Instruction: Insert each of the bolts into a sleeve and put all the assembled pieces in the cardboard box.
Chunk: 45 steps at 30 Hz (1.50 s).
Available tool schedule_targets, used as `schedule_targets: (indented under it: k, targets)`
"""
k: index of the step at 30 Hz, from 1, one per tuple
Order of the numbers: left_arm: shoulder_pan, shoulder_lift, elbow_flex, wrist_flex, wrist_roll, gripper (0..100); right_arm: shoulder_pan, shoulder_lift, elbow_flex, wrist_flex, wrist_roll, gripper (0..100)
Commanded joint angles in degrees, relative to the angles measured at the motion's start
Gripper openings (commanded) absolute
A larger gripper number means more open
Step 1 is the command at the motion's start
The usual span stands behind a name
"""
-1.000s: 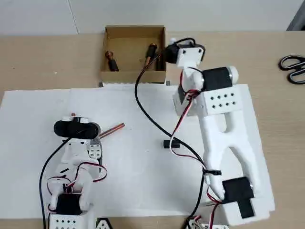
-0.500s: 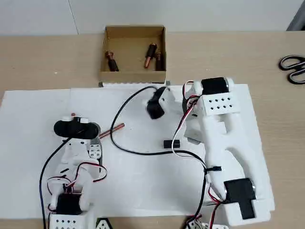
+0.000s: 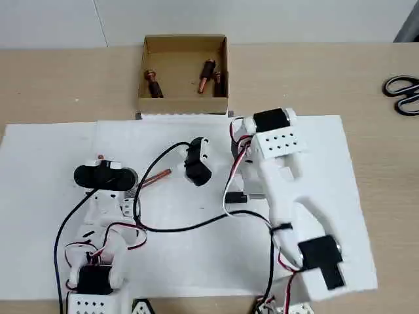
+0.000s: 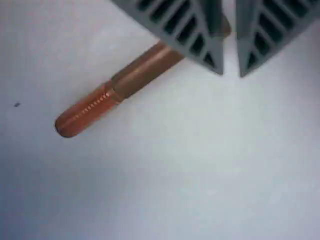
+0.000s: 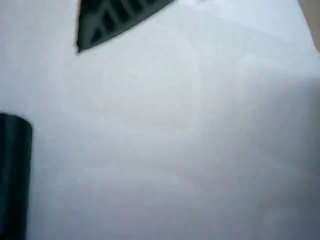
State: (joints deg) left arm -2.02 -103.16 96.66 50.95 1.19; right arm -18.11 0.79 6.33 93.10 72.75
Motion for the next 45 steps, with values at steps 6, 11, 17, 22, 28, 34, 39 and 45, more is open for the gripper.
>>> schedule_targets:
  k: [6, 11, 17, 22, 28, 34, 39, 45]
  targets:
    - [-0.26, -0.53, -0.4, -0.44, 0.35, 1, -0.66, 6.81, -0.18, -6.02, 2.11, 17.3]
    - [-0.26, -0.53, -0.4, -0.44, 0.35, 1, -3.12, 7.78, -0.18, -5.76, 1.76, 17.3]
    - [-0.26, -0.53, -0.4, -0.44, 0.35, 1, -6.46, 7.69, -0.18, -5.32, -0.09, 17.3]
    - [-0.26, -0.53, -0.4, -0.44, 0.35, 1, -8.31, 7.6, -0.18, -2.86, -1.14, 17.3]
    - [-2.2, -0.53, -0.4, -0.44, 0.35, 1, -7.96, 7.6, -0.18, -2.07, -1.14, 17.3]
    - [-2.2, -0.53, -0.4, -0.44, 0.35, 1, -7.96, 8.13, -0.18, -2.59, -2.64, 17.3]
    - [-2.11, -0.53, -0.4, -0.44, 0.35, 1, -7.96, 7.78, 3.87, -6.9, -2.55, 17.3]
    - [-2.11, -0.53, -0.4, -0.44, 0.26, 1, -8.13, 7.69, 9.85, -11.65, -2.81, 17.3]
